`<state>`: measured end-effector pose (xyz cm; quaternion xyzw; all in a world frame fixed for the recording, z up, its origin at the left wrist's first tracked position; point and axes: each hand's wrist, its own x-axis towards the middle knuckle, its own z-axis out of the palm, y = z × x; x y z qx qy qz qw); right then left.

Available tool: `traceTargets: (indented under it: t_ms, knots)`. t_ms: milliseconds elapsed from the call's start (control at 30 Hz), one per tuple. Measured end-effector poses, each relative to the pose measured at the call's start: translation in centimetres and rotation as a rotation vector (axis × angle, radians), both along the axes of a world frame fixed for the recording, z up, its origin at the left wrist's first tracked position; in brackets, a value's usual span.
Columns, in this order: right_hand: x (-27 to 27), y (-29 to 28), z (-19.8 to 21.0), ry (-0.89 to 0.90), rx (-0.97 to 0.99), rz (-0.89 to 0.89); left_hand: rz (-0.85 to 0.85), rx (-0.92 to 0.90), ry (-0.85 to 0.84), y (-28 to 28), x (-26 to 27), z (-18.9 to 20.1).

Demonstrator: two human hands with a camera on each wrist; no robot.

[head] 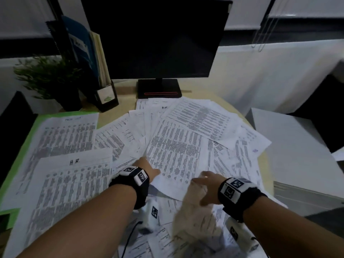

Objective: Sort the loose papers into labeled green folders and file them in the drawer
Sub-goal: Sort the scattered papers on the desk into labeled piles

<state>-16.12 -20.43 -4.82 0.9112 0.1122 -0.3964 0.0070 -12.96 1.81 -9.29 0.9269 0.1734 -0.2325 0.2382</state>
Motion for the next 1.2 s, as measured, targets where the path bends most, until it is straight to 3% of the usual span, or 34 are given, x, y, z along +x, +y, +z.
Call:
traceTargets:
  t_ms: [67, 133, 200, 300, 400, 533, 600, 800, 967, 1100, 1200]
  knots:
    - [0.3, -0.8, -0.1, -0.011, 0.096, -0.091, 0.044, -0.070, -0.018, -0.1, 0.0, 0.1]
    - [1.2, -1.8, -0.3, -0.029, 0.214, -0.315, 0.071, -0.140, 0.039, 0.1, -0.5, 0.4]
    - [2.1, -2.5, -0.5, -0.067, 0.223, -0.416, 0.002, -0.144, 0.204, 0.2, -1.6, 0.6]
    - [3.1, -3.2, -0.9, -0.063, 0.165, -0.430, -0.155, 0.029, 0.445, 0.1, -3.1, 1.3]
    - [3.5, -3.1, -1.2, -0.066, 0.165, -0.434, -0.134, 0.214, 0.325, 0.6, -3.1, 1.8]
    - [3.8, -3.1, -1.5, -0.083, 0.194, -0.505, 0.036, -0.038, 0.111, 0.1, -2.3, 1.9]
    - [4.0, -3.1, -1.3, -0.063, 0.245, -0.559, 0.127, -0.156, 0.101, -0.6, -2.5, 2.0]
    - [4.9, -3.7, -0.6, -0.053, 0.421, -0.722, -0.071, 0.009, 0.203, -2.3, -3.3, 0.7]
    - [4.8, -5.2, 0.2, -0.100, 0.235, -0.483, -0.022, -0.064, 0.441, -1.0, -4.1, 1.2]
    - [4.5, -5.3, -0.8, -0.073, 0.160, -0.405, -0.040, 0.191, 0.230, 0.4, -2.9, 1.7]
    - [4.3, -4.9, -1.2, -0.141, 0.199, -0.432, -0.040, 0.135, 0.115, -0.2, -2.1, 1.4]
